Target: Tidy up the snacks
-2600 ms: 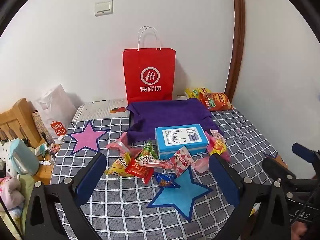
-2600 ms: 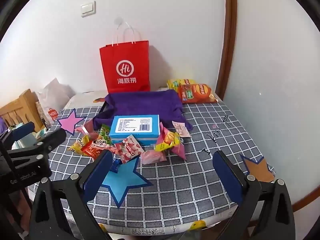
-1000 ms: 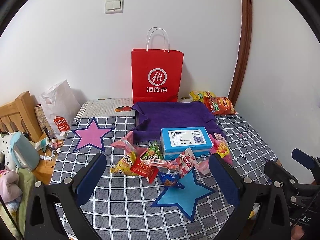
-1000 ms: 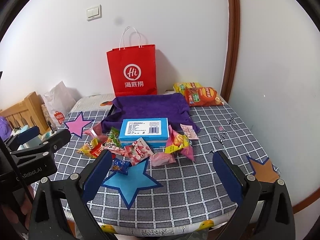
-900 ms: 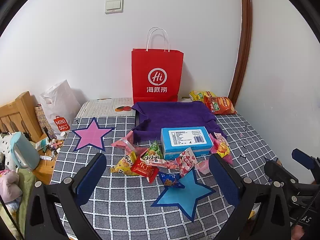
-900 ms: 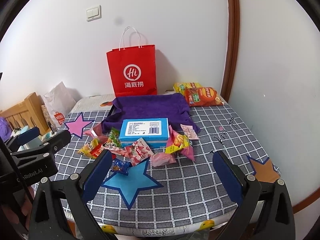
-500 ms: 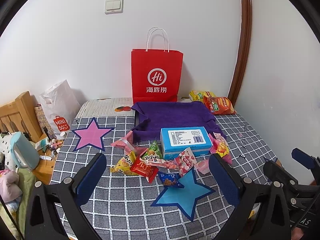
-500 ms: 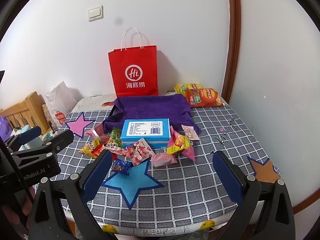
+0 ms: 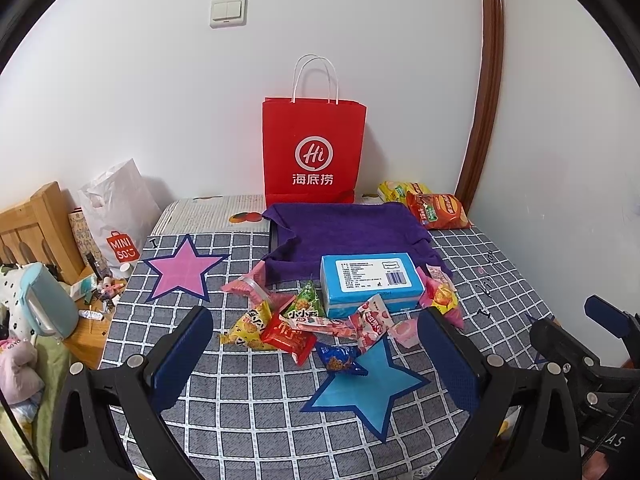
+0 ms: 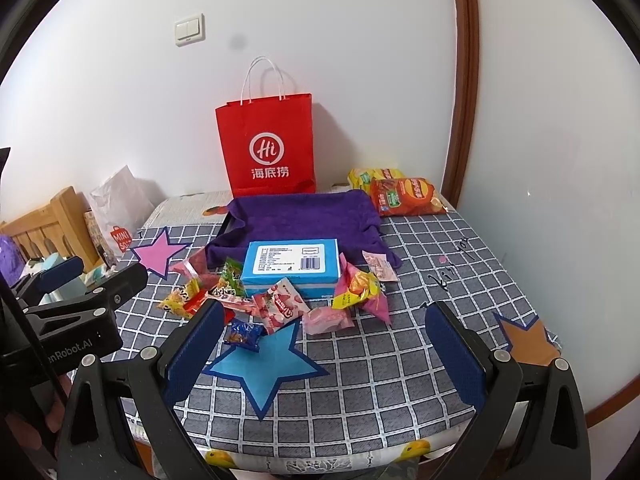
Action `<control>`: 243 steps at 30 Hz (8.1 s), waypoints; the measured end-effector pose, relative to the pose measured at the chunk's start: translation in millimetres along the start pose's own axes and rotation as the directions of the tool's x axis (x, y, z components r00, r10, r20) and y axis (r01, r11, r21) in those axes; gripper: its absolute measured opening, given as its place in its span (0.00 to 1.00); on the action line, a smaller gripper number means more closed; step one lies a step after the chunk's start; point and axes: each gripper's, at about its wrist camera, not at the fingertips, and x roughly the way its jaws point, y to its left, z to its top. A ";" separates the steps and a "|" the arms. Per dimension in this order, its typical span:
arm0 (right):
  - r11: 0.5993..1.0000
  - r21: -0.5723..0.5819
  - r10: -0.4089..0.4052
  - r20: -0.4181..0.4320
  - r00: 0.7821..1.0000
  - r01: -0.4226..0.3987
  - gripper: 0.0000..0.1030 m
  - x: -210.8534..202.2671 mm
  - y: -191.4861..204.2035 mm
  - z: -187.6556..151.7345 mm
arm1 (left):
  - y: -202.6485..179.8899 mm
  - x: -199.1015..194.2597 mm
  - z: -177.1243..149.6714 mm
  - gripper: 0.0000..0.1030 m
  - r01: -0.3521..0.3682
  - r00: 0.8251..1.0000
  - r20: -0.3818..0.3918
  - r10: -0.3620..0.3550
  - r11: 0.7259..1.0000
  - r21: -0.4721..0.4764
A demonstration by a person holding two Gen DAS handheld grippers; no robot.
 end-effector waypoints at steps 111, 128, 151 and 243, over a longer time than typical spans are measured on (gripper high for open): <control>0.995 0.073 0.089 -0.357 0.930 -0.067 0.56 351.8 -105.8 13.8 | 58.1 217.8 -12.8 0.89 -0.007 0.962 -0.269 -0.035 0.988 -0.153; 0.997 0.041 0.069 -0.368 0.927 -0.058 0.55 321.8 -108.0 8.1 | 86.3 181.7 -21.1 0.89 -0.012 0.972 -0.234 -0.039 0.977 -0.213; 0.997 -0.009 0.072 -0.356 0.932 -0.080 0.42 337.7 -92.6 18.1 | 101.2 215.0 -13.9 0.89 -0.049 0.957 -0.289 -0.012 0.978 -0.201; 0.980 0.110 0.200 -0.461 0.865 -0.168 0.42 473.8 -56.3 139.5 | 33.5 404.9 129.6 0.25 0.088 0.892 -0.424 -0.156 0.981 -0.175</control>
